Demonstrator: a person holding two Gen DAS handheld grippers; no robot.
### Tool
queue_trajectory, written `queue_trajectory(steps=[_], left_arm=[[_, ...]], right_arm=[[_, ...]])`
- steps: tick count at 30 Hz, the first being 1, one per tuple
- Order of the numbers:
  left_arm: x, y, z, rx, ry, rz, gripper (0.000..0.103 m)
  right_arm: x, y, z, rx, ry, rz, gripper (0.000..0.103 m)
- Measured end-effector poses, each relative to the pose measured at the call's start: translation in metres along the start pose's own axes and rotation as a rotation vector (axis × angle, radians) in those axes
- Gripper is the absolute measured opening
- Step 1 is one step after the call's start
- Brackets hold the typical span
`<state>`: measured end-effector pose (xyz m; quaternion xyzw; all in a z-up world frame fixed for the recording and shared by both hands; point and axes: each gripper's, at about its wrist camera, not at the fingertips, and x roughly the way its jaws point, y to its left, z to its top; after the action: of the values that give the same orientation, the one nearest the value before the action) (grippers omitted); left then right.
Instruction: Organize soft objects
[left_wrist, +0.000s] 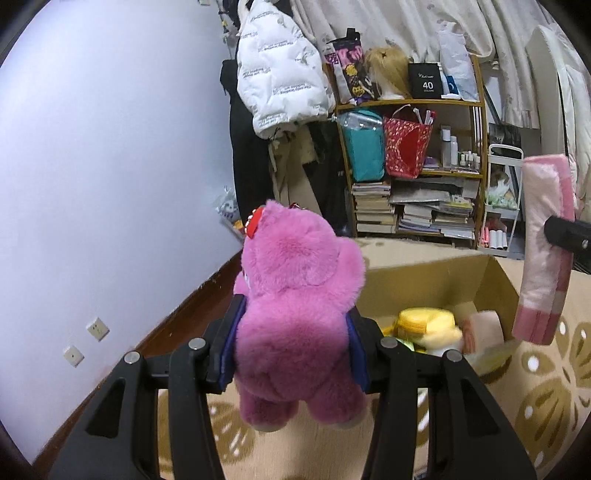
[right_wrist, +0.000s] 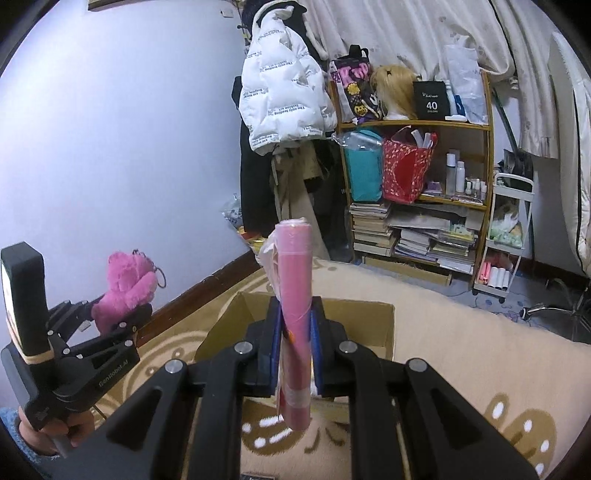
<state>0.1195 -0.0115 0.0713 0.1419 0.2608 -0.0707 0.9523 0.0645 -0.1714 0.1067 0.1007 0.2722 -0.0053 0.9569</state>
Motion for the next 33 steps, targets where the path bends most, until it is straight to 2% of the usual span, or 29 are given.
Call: queue_trajectory(steps=[6, 11, 17, 20, 23, 24, 27, 29, 32, 33], left_arm=[[0.023, -0.017, 0.016, 0.016, -0.016, -0.034, 0.048], [0.051, -0.034, 0.014, 0.009, 0.034, -0.073, 0.048], [0.079, -0.060, 0.003, 0.102, 0.082, -0.016, 0.048], [0.092, -0.065, -0.001, 0.091, 0.123, -0.048, 0.048], [0.101, -0.069, -0.006, 0.105, 0.132, -0.001, 0.048], [0.103, -0.069, -0.007, 0.107, 0.135, 0.004, 0.049], [0.108, -0.065, -0.009, 0.080, 0.160, -0.009, 0.054], [0.110, -0.061, -0.009, 0.066, 0.168, 0.002, 0.056], [0.106, -0.056, -0.006, 0.062, 0.143, 0.018, 0.064], [0.104, -0.054, -0.005, 0.057, 0.138, 0.012, 0.068]], right_arm=[[0.025, -0.008, 0.003, -0.018, 0.022, -0.035, 0.015], [0.053, -0.022, -0.005, 0.019, 0.080, -0.035, 0.015], [0.080, -0.034, -0.016, 0.052, 0.170, -0.048, 0.016], [0.090, -0.040, -0.016, 0.079, 0.200, -0.038, 0.017], [0.096, -0.049, -0.014, 0.129, 0.214, -0.029, 0.019], [0.097, -0.052, -0.014, 0.140, 0.214, -0.029, 0.019], [0.098, -0.056, -0.013, 0.152, 0.212, -0.032, 0.027], [0.098, -0.057, -0.014, 0.153, 0.219, -0.037, 0.028], [0.099, -0.053, -0.015, 0.121, 0.227, -0.045, 0.029], [0.099, -0.051, -0.015, 0.107, 0.225, -0.050, 0.034]])
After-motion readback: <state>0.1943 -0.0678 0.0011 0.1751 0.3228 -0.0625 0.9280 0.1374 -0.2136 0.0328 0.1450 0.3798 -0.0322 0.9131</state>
